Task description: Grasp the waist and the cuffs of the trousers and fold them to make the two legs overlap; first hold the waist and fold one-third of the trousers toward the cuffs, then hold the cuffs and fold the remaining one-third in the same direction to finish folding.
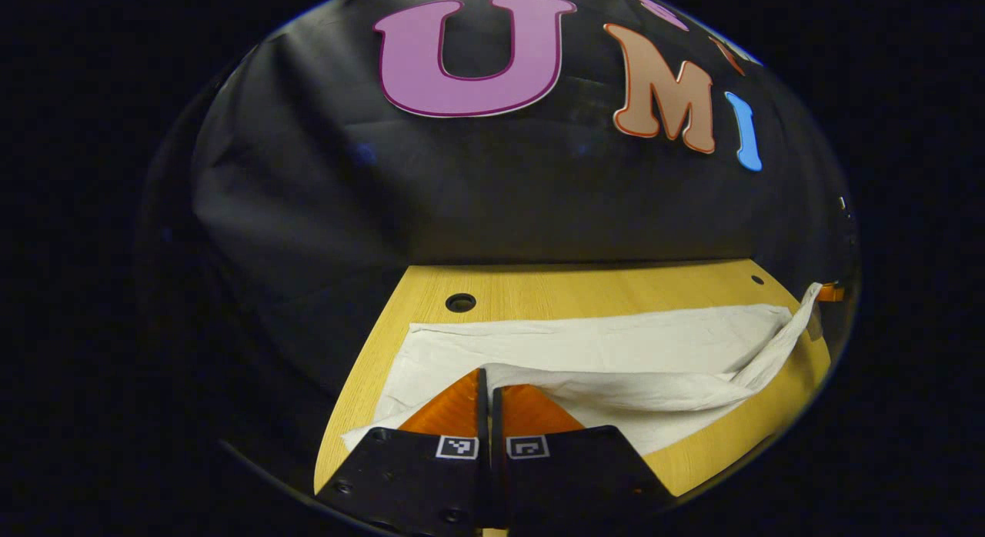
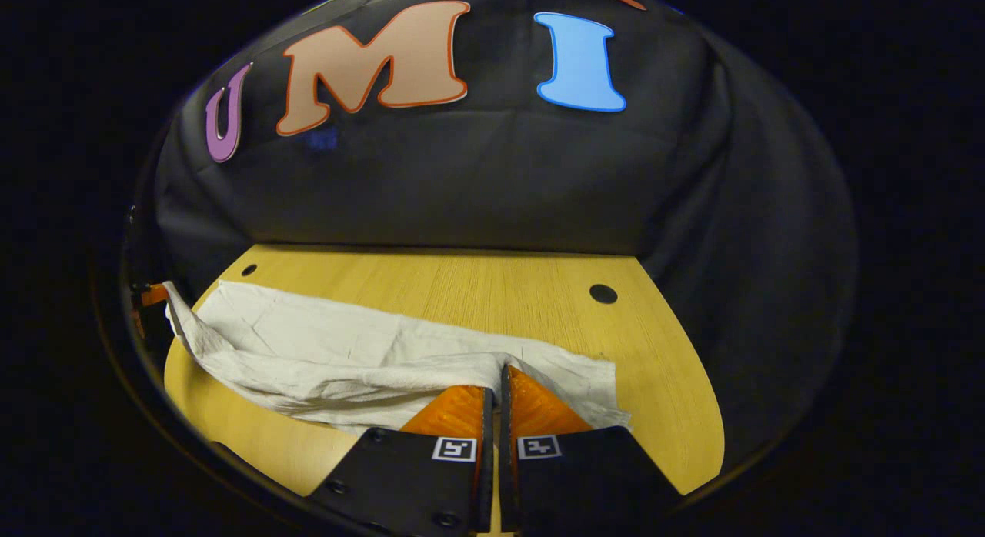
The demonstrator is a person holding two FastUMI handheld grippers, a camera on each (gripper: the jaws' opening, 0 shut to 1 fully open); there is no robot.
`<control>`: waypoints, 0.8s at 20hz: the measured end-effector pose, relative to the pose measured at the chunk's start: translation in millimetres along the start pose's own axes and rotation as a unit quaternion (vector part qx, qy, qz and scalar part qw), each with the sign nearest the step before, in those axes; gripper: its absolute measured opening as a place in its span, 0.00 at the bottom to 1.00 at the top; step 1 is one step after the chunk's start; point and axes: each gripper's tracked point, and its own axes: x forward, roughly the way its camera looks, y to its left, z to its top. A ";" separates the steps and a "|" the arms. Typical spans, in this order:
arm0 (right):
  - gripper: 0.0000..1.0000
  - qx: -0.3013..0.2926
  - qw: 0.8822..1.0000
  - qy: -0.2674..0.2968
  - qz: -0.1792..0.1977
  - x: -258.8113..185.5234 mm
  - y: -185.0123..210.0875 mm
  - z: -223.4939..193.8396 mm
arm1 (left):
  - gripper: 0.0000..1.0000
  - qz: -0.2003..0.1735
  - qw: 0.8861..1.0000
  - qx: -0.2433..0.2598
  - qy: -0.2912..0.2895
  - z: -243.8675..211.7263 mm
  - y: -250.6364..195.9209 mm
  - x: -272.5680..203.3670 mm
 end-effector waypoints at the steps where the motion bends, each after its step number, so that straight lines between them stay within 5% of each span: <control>1: 0.05 0.013 1.000 -0.012 -0.003 9.3 1.3 11.2 | 0.00 0.007 1.000 -0.005 -0.006 4.2 4.2 12.5; 5: 0.05 0.046 0.998 -0.047 -0.021 58.8 7.3 34.6 | 0.00 0.039 0.998 -0.050 -0.027 15.1 24.1 66.9; 12: 0.03 0.050 0.998 -0.034 -0.009 128.0 31.8 8.4 | 0.00 0.067 0.994 -0.079 -0.022 -8.2 41.0 121.2; 14: 0.15 0.053 0.998 -0.033 0.006 130.2 37.0 8.2 | 0.08 0.071 0.993 -0.086 -0.027 -10.4 39.9 127.3; 15: 0.20 0.061 0.998 -0.031 0.016 128.6 39.4 9.5 | 0.26 0.075 0.993 -0.090 -0.030 -8.7 40.2 127.8; 16: 0.46 0.066 0.997 -0.030 0.021 125.2 38.5 10.3 | 0.43 0.081 0.992 -0.093 -0.032 -6.9 42.6 126.0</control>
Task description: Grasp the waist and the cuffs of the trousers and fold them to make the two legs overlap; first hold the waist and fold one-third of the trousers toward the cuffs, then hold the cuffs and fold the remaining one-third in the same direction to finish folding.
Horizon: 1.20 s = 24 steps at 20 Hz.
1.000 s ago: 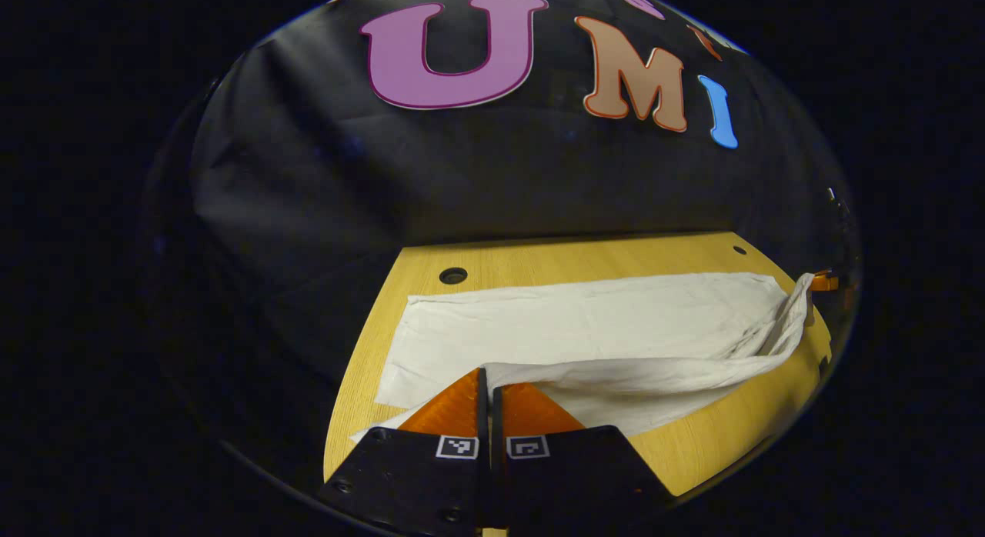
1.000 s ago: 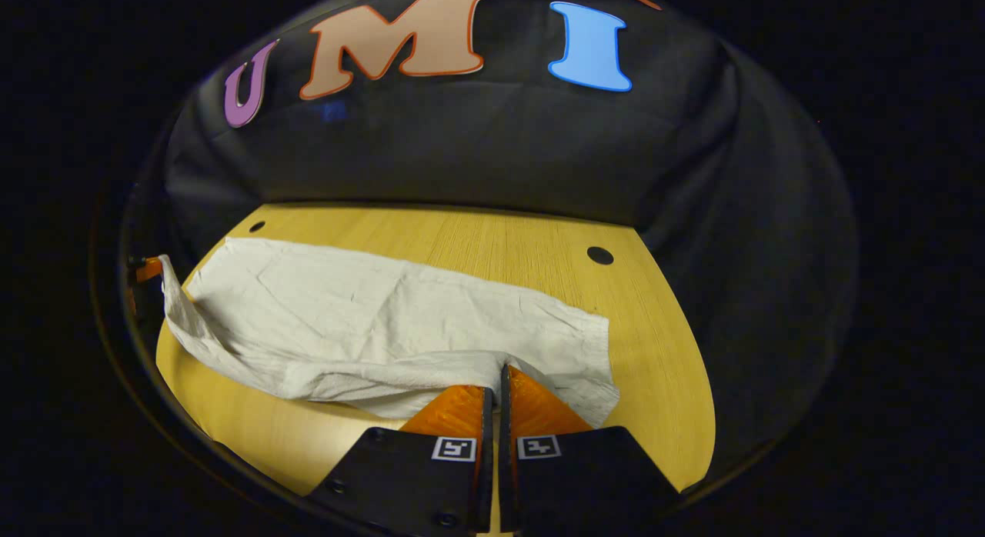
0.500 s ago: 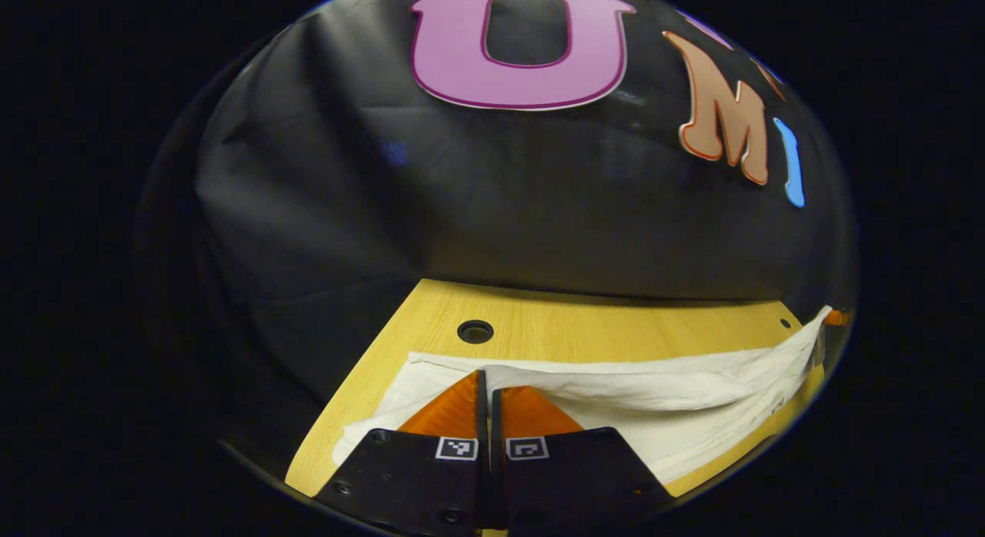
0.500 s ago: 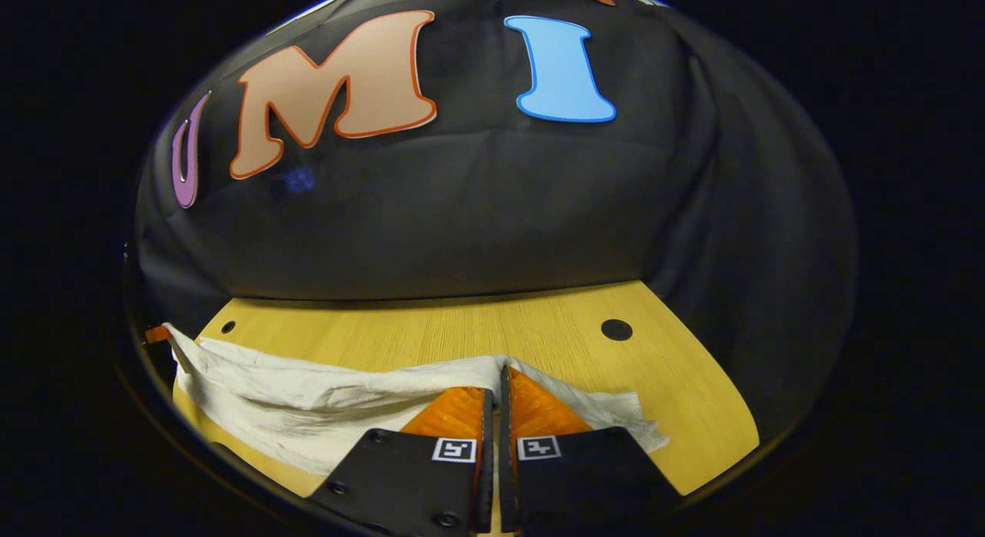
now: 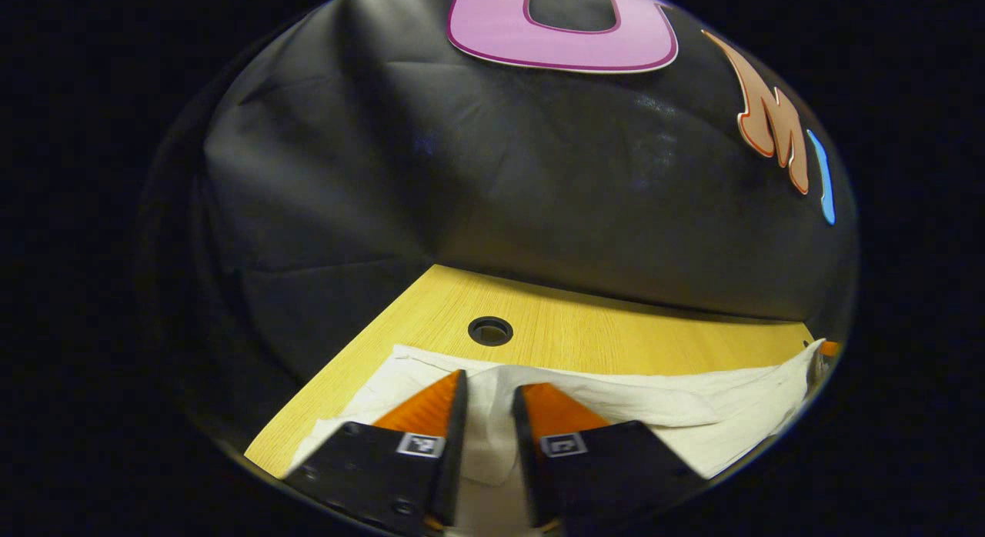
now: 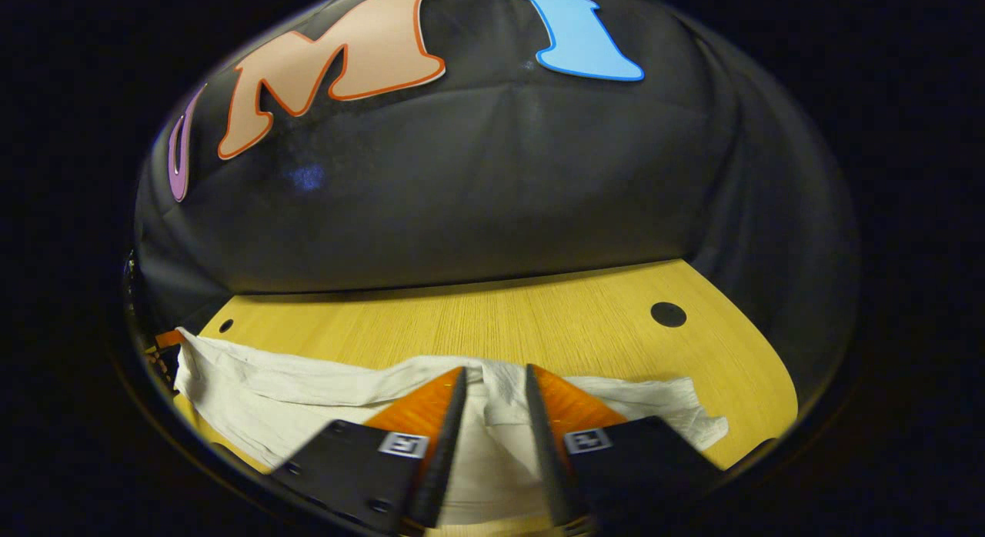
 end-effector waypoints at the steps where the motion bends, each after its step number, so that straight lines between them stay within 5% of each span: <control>1: 0.72 0.001 1.000 -0.001 -0.004 -2.6 -3.7 4.9 | 0.61 0.009 1.000 -0.002 -0.006 4.1 1.8 -4.4; 2: 0.99 0.002 1.000 -0.005 -0.002 -8.7 -6.3 7.5 | 0.79 0.010 1.000 -0.005 -0.010 9.4 1.6 -10.9; 3: 0.96 0.002 1.000 -0.009 -0.005 -15.9 -12.3 13.8 | 0.96 0.011 1.000 -0.011 -0.016 16.5 -0.1 -20.2; 12: 0.97 0.019 0.998 -0.033 -0.044 -96.0 -104.0 42.9 | 0.93 0.007 0.997 -0.008 -0.073 70.5 -0.2 -140.7; 17: 0.92 0.047 0.996 0.003 -0.069 -112.3 -158.9 1.3 | 0.94 0.033 0.995 -0.008 -0.091 70.3 -5.0 -199.0; 24: 0.92 0.110 0.991 0.058 -0.054 -84.3 -175.5 -57.6 | 0.93 0.063 0.994 0.000 -0.085 43.3 -16.5 -249.2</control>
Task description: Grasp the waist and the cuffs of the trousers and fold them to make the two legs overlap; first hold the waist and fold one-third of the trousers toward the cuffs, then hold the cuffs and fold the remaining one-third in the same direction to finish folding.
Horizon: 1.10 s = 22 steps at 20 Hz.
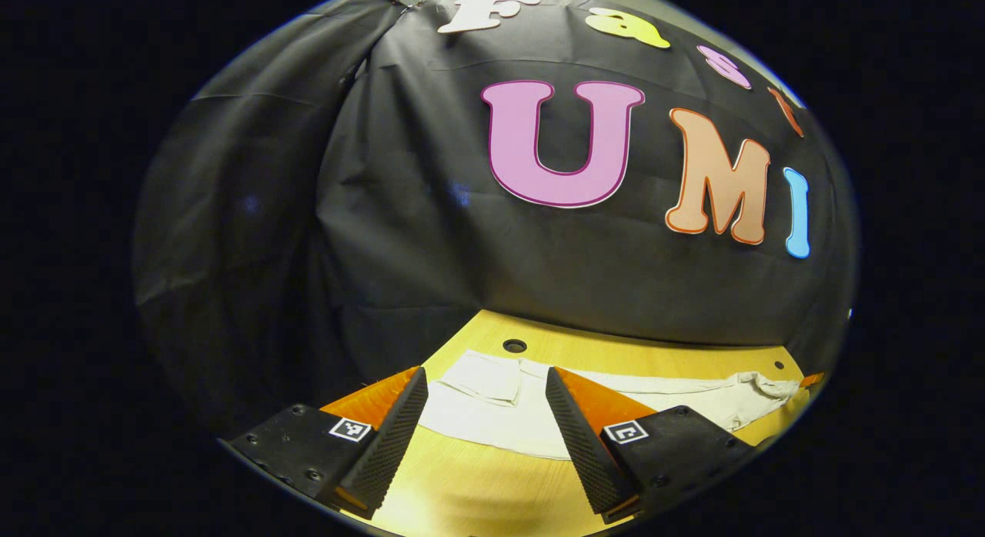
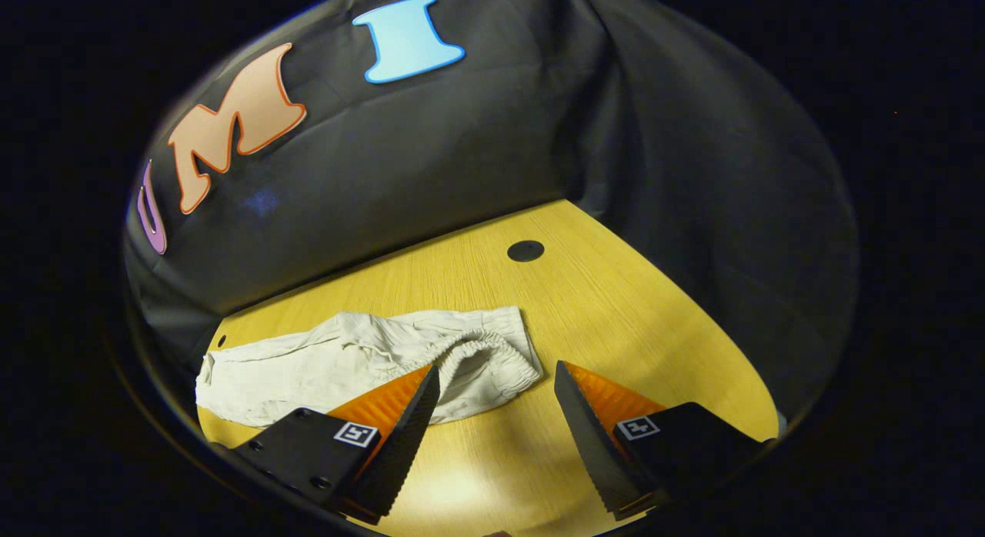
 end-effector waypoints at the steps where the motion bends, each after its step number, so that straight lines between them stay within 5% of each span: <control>1: 0.97 0.014 1.000 0.006 0.000 6.8 -2.7 -5.5 | 0.93 0.001 1.000 0.000 0.000 -0.3 -2.8 -3.6; 5: 0.87 0.054 0.998 0.025 0.009 31.2 -7.2 -20.3 | 0.93 0.009 1.000 0.005 0.000 -2.1 -13.1 -9.7; 8: 0.94 0.056 0.998 0.019 0.008 35.8 -11.9 -20.1 | 0.93 0.008 1.000 0.006 0.001 0.5 -22.2 -14.2; 9: 0.85 0.063 0.998 0.016 0.010 34.3 -11.7 -18.4 | 0.93 0.007 1.000 0.007 0.001 0.8 -25.4 -14.2; 10: 0.93 0.072 0.997 0.017 0.016 36.0 -10.7 -20.1 | 0.93 0.005 1.000 0.007 0.003 -0.9 -27.7 -12.2; 12: 0.67 0.080 0.996 0.021 0.017 41.5 -10.4 -20.7 | 0.93 -0.001 1.000 0.005 0.006 -2.6 -36.0 -9.1; 13: 0.65 0.087 0.996 0.020 0.019 47.0 -9.2 -20.4 | 0.94 -0.005 1.000 0.003 0.007 -2.9 -39.7 -7.7; 14: 0.48 0.093 0.995 0.023 0.018 49.7 -9.7 -20.9 | 0.93 -0.008 1.000 0.003 0.008 -3.8 -43.6 -5.8; 15: 0.55 0.109 0.993 0.035 0.023 45.9 -5.2 -23.7 | 0.94 -0.011 1.000 0.003 0.009 -3.8 -46.6 -5.5; 16: 0.31 0.121 0.991 0.044 0.024 48.6 -3.0 -26.7 | 0.94 -0.016 1.000 0.004 0.008 -3.4 -50.0 -5.7; 18: 0.13 0.113 0.993 0.040 0.014 49.2 -3.2 -26.6 | 0.93 -0.023 1.000 0.006 0.006 -0.8 -55.0 -5.7; 22: 0.13 0.081 0.996 0.028 0.003 37.3 4.9 -15.1 | 0.93 -0.035 0.999 0.002 0.006 1.8 -58.1 -10.0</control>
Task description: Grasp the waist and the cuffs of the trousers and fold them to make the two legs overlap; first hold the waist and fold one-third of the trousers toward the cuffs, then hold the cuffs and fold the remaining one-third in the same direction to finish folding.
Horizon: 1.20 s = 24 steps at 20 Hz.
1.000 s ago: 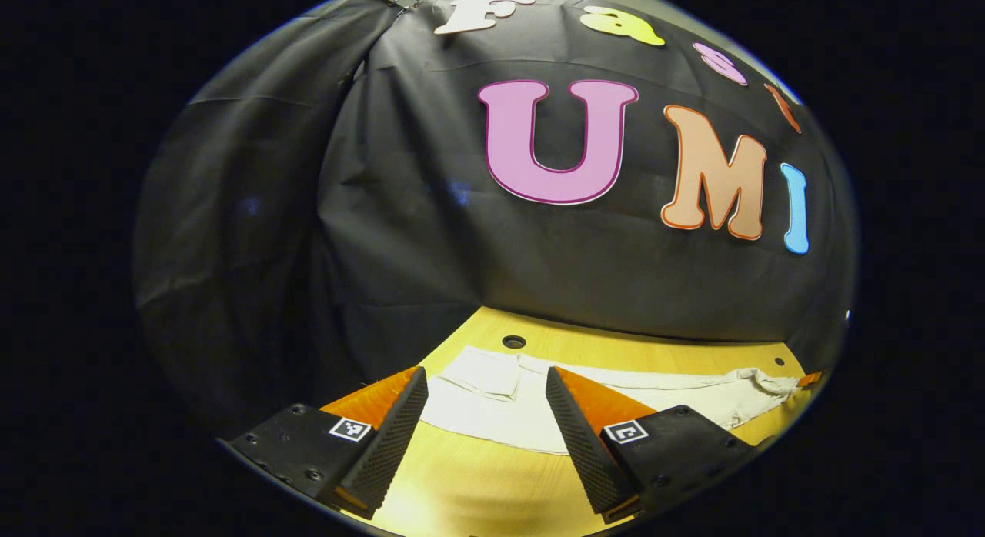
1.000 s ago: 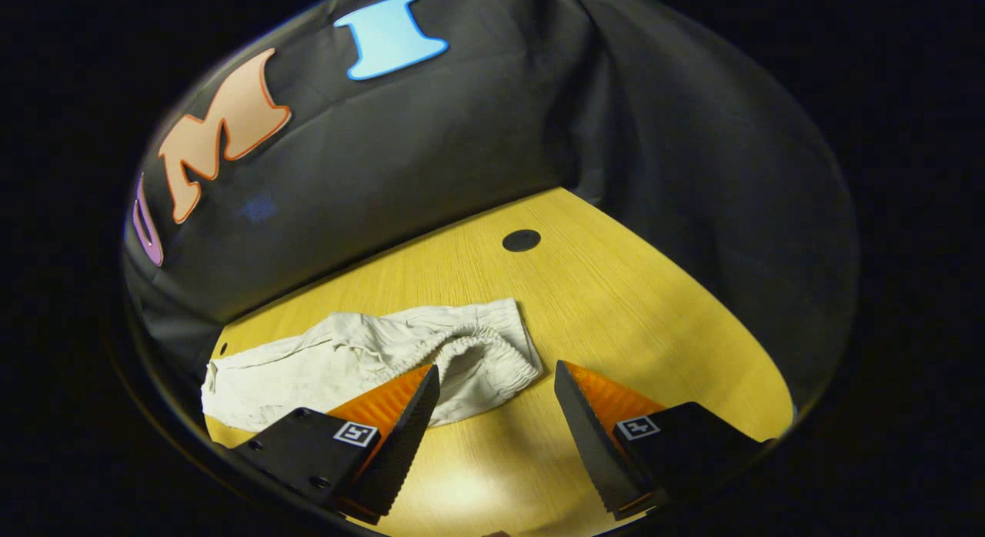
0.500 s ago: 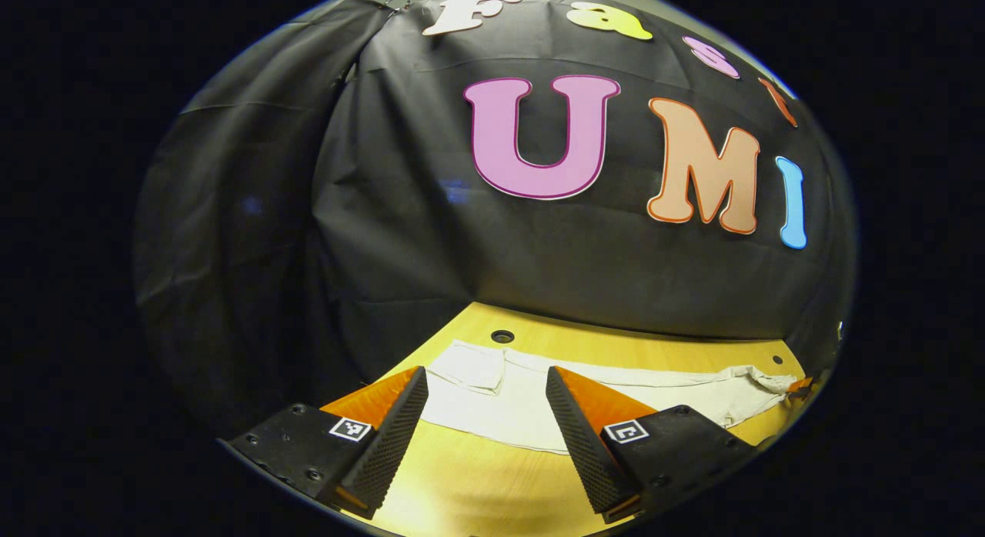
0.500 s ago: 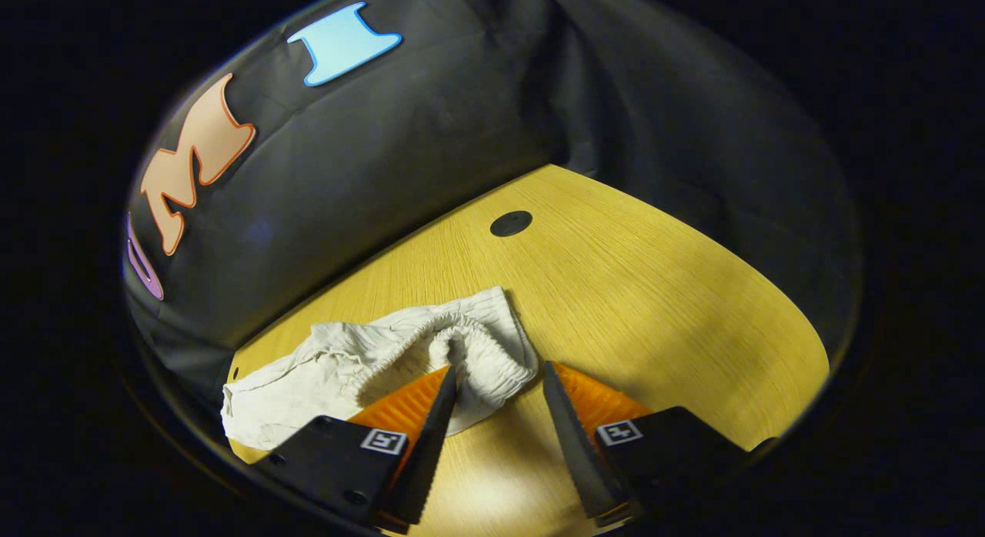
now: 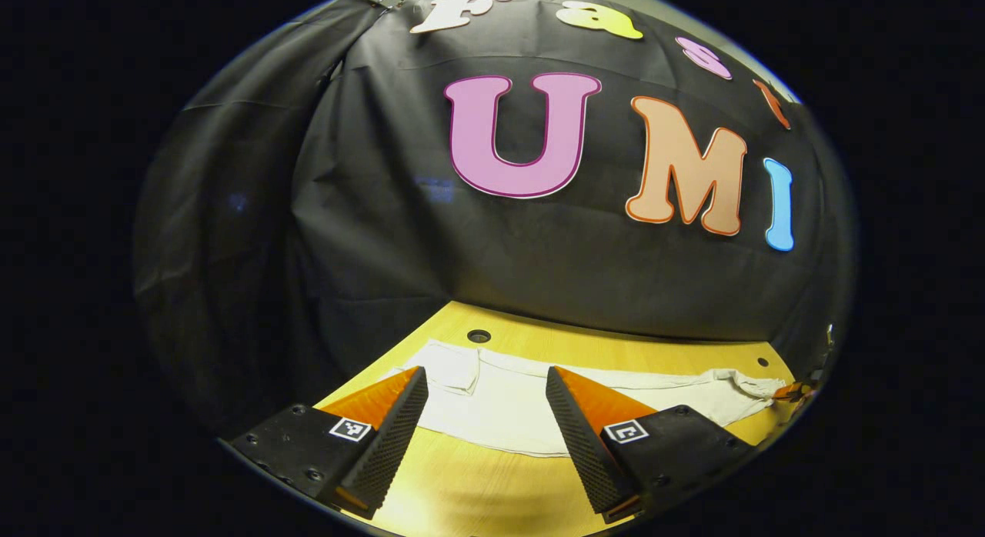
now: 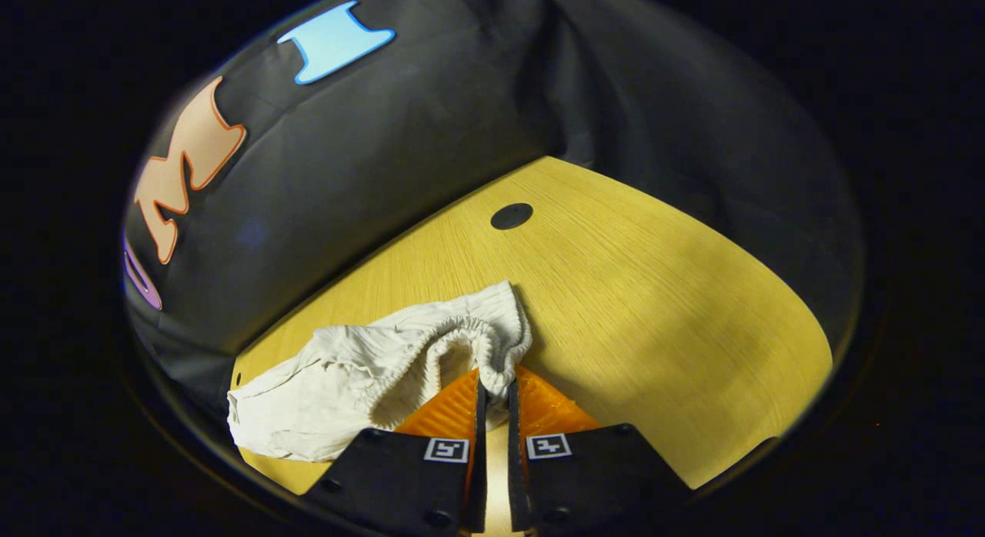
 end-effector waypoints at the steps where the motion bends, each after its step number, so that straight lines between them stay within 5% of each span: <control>1: 0.13 -0.008 1.000 -0.009 0.000 -4.7 4.5 6.2 | 0.93 -0.003 1.000 0.000 0.001 0.4 0.7 -0.7; 9: 0.13 -0.060 0.995 -0.081 0.018 -81.0 69.4 52.3 | 0.93 -0.034 0.999 -0.017 -0.002 1.0 26.3 12.8; 14: 0.13 -0.079 0.988 -0.125 0.039 -152.0 141.8 57.7 | 0.93 -0.055 0.998 0.030 0.020 -4.9 61.2 36.0; 19: 0.13 -0.113 0.980 -0.136 0.091 -195.6 219.8 24.6 | 0.93 -0.084 0.995 0.040 0.036 -12.5 93.3 58.9; 24: 0.13 -0.150 0.971 -0.113 0.151 -195.6 340.4 -46.8 | 0.93 -0.089 0.994 0.039 0.055 -29.9 126.2 82.3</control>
